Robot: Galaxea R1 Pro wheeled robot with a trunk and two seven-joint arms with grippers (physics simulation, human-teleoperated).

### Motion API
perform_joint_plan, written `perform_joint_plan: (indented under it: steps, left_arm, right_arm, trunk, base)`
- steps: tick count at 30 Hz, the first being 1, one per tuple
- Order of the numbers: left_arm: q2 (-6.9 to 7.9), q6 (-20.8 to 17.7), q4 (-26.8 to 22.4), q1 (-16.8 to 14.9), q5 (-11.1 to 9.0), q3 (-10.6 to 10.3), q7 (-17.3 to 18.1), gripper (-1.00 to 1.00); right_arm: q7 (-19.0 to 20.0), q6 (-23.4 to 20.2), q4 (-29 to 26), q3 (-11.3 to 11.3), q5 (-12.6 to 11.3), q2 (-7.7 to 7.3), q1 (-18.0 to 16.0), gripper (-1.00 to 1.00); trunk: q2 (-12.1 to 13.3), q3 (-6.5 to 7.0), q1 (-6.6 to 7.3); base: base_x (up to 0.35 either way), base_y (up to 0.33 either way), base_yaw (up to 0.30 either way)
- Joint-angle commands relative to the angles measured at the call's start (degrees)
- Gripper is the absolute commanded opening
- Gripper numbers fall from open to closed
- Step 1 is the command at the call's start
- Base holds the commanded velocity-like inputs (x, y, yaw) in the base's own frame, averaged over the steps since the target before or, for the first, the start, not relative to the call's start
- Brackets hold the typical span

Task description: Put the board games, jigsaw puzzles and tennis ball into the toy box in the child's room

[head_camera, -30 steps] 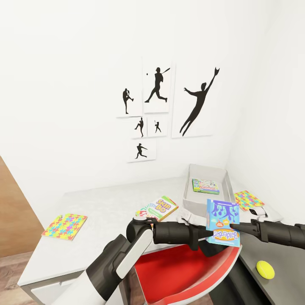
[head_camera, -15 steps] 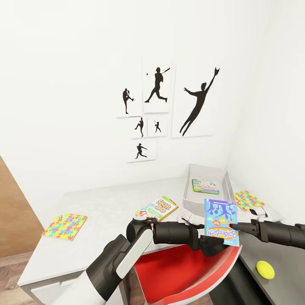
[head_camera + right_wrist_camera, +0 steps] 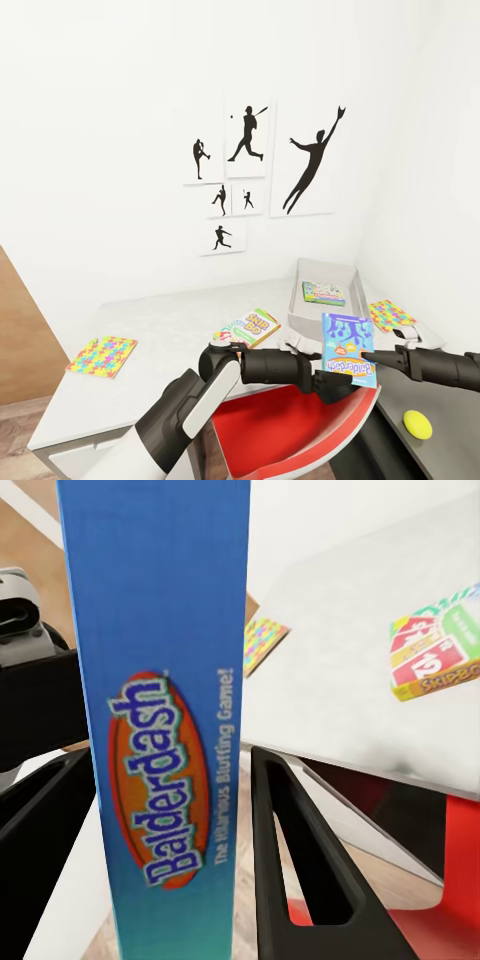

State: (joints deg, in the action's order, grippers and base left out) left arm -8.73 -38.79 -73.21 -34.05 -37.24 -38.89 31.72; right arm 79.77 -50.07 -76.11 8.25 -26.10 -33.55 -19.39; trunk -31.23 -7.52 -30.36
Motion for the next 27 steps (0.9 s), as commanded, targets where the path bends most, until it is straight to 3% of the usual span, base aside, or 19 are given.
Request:
perform_joint_plan:
  steps: [1,9,17,20,23,24,27]
  left_arm:
    - [0.08,-0.41,-0.01,-0.04,-0.33,0.03,-0.05,1.0]
    - [0.81,-0.47,-0.34,0.3,-0.3,0.65,0.03,1.0]
    - [2.71,-0.59,-1.16,0.74,-0.44,2.35,0.44,1.0]
    - [3.64,-0.82,-2.27,1.12,-0.45,3.69,0.54,1.0]
    - [5.93,-1.06,-4.67,2.71,-0.47,6.18,0.59,1.0]
    - [5.93,-1.06,-4.67,2.71,-0.47,6.18,0.59,1.0]
    - [8.23,-1.2,-7.18,4.72,-0.69,9.36,0.64,1.0]
  right_arm:
    - [0.04,-0.47,0.0,0.06,-0.22,-0.04,-0.04,-1.0]
    - [0.02,-0.47,0.2,0.59,-0.49,-0.09,-0.03,-1.0]
    - [-0.07,-0.41,0.31,0.78,-0.6,-0.06,-0.1,-1.0]
    - [-0.1,-0.4,0.32,0.93,-0.64,-0.05,-0.1,-1.0]
    - [-0.12,-0.39,0.34,1.57,-0.63,-0.04,-0.11,-1.0]
    - [-0.12,-0.39,0.34,1.57,-0.63,-0.04,-0.11,-1.0]
    - [-0.13,-0.39,0.34,2.53,-0.58,-0.03,-0.11,-1.0]
  trunk:
    - [-0.1,-0.11,-0.03]
    - [-0.1,-0.11,-0.03]
    - [-0.1,-0.11,-0.03]
    - [-0.1,-0.11,-0.03]
    - [-0.1,-0.11,-0.03]
    - [-0.1,-0.11,-0.03]
    - [-0.1,-0.11,-0.03]
  base:
    - [0.0,0.0,0.0]
    - [0.0,0.0,0.0]
    - [0.0,0.0,0.0]
    - [0.0,0.0,0.0]
    - [0.0,0.0,0.0]
    - [0.0,0.0,0.0]
    - [0.0,0.0,0.0]
